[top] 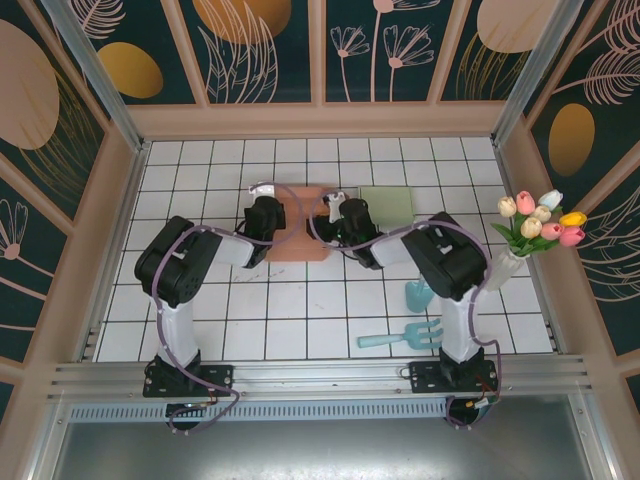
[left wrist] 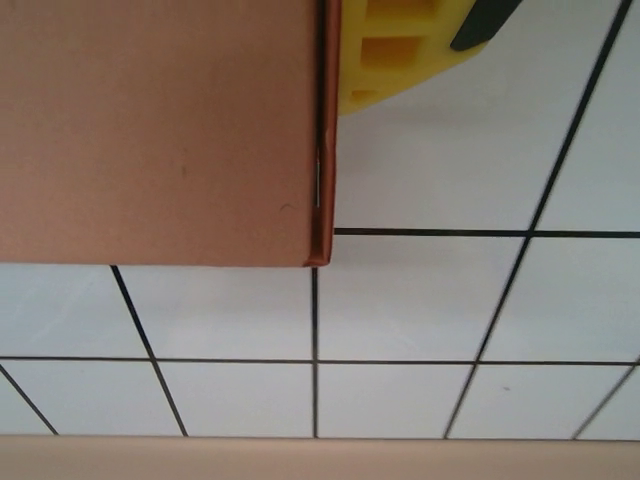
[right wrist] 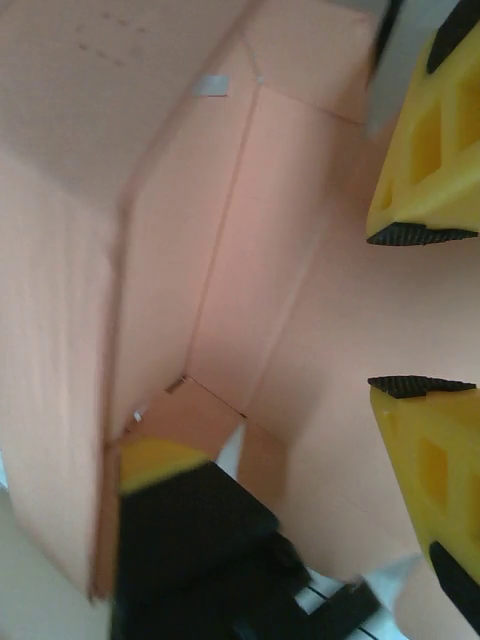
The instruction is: Fold the paper box
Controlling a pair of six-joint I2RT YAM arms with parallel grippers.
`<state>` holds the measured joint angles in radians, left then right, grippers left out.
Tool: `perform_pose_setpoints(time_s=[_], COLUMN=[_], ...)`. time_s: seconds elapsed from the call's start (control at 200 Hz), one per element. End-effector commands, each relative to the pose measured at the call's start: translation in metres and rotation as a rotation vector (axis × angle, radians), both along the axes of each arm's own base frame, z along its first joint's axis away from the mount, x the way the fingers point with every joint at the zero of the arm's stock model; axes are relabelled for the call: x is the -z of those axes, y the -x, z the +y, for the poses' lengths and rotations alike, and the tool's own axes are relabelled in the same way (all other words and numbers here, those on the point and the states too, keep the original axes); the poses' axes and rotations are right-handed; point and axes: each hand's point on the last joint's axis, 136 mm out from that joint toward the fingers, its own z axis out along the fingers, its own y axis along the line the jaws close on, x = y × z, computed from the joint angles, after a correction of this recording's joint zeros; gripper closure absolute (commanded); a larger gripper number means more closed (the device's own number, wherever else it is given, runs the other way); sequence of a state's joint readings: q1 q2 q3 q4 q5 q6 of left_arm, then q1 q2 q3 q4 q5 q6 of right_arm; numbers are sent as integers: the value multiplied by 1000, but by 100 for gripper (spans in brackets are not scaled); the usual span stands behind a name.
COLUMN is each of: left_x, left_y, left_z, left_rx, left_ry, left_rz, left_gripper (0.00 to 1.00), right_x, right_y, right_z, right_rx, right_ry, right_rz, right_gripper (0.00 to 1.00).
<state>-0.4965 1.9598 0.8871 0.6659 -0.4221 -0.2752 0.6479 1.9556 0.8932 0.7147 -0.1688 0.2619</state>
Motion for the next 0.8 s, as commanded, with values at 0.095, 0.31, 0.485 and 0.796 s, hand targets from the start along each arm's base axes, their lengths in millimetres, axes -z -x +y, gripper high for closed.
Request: perform_pose_setpoints(time_s=[0.095, 0.31, 0.485, 0.796], left_x=[5, -7, -1, -3], left_y=[13, 36, 67, 85], left_z=[-7, -23, -28, -16], left_rx=[25, 112, 171, 147], left_ry=[20, 94, 162, 179], left_rz=[163, 294, 391, 411], left_gripper=[100, 100, 100, 100], right_x=[-97, -142, -127, -95], right_y=[17, 21, 17, 34], right_z=[-47, -121, -149, -110], right_rx=[124, 257, 147, -181], right_ry=[31, 159, 98, 159], right_rz=[-222, -306, -209, -124], right_gripper=[57, 43, 44, 45])
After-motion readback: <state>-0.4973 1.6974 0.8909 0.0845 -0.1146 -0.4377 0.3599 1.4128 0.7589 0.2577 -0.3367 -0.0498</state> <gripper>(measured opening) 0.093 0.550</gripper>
